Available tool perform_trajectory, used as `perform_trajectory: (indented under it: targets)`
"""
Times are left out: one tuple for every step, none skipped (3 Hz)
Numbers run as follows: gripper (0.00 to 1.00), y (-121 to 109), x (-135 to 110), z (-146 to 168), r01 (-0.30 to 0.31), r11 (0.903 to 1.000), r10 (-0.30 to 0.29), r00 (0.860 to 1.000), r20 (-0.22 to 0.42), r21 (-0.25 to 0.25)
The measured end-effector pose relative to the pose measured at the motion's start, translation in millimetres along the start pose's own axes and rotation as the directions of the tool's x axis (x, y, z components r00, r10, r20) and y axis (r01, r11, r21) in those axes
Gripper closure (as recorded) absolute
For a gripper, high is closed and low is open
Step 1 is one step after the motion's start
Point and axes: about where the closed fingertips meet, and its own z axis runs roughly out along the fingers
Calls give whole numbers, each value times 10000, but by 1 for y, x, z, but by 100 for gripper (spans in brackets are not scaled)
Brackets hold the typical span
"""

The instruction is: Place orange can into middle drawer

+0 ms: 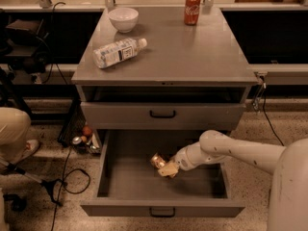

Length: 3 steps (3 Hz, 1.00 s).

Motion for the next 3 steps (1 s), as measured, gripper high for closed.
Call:
perform_trajectory:
  targets:
    - [38, 2, 0, 6, -56, 9999, 56, 10000, -5, -114]
    - [16, 3, 1, 8, -121, 9997, 122, 9999, 50, -201]
    - [0, 1, 1, -4, -49, 9993, 59, 9996, 274, -373]
